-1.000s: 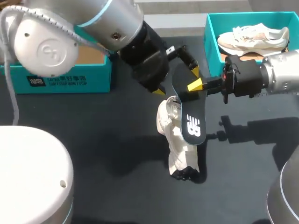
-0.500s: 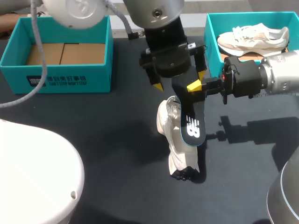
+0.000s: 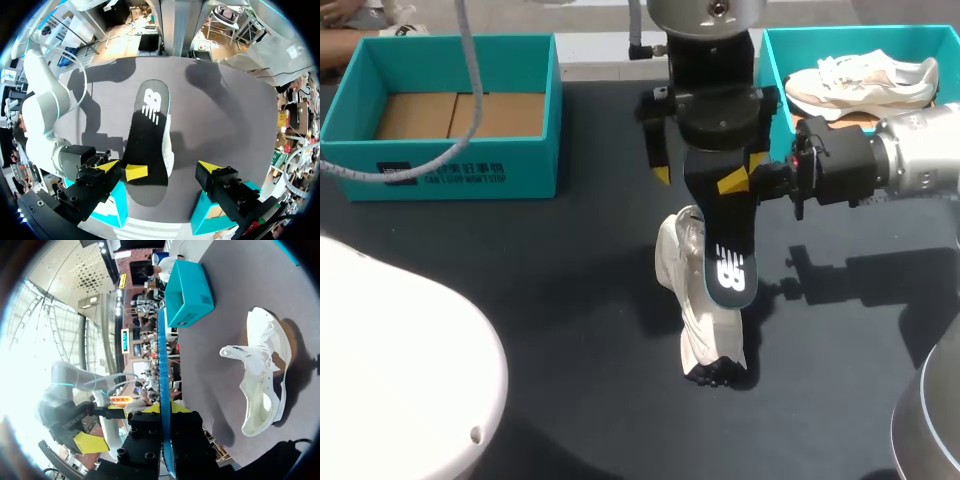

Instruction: Take the shoe out of the shoebox, open the shoe tongue, remove and reinsert the insole, then place the shoe into the shoebox

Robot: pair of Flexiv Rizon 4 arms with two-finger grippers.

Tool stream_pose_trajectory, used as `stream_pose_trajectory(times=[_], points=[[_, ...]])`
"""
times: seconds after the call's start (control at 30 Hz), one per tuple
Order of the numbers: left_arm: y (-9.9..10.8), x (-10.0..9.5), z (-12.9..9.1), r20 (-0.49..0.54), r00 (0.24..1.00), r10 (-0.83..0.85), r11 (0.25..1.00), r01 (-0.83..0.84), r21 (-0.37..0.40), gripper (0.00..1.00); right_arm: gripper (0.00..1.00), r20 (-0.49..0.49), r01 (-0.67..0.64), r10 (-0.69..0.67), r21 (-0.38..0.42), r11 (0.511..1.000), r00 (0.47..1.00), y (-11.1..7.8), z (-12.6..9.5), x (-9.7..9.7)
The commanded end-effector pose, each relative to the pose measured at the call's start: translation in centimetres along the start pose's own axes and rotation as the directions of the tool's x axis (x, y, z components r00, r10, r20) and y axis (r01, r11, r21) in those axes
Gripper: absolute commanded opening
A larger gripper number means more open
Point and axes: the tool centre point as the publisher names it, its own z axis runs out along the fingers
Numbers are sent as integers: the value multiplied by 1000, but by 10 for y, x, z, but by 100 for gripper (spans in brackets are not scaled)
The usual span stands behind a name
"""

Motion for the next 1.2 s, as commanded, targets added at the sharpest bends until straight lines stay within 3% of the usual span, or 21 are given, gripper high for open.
stream_pose_trajectory(times=[0.03, 0.4, 0.57, 0.73, 0.97, 1.2], points=[[3, -2, 1, -3, 1000, -1, 1000, 1, 4, 100, 0, 1, -3, 3, 2, 1000, 1000, 2, 4, 0], [7, -3, 4, 15, 1000, -3, 1000, 3, 7, 100, 0, 0, -6, 6, -1, 1000, 1000, 3, 5, 1], [8, -4, 4, 93, 996, 3, 1000, -2, -8, 100, 0, -3, -6, 6, -3, 1000, 1000, 4, 5, 2], [11, 4, 1, 335, 942, 0, 1000, 10, -29, 100, 0, -3, -8, 8, -5, 1000, 1000, 5, 2, 3], [5, 20, -3, 645, 763, 41, 999, -8, -54, 100, 0, 4, -12, 12, 0, 1000, 1000, 5, 0, 4], [-2, 28, 2, 793, 601, 100, 995, -64, -76, 100, 0, 8, -18, 17, 13, 1000, 1000, 7, -3, 5]])
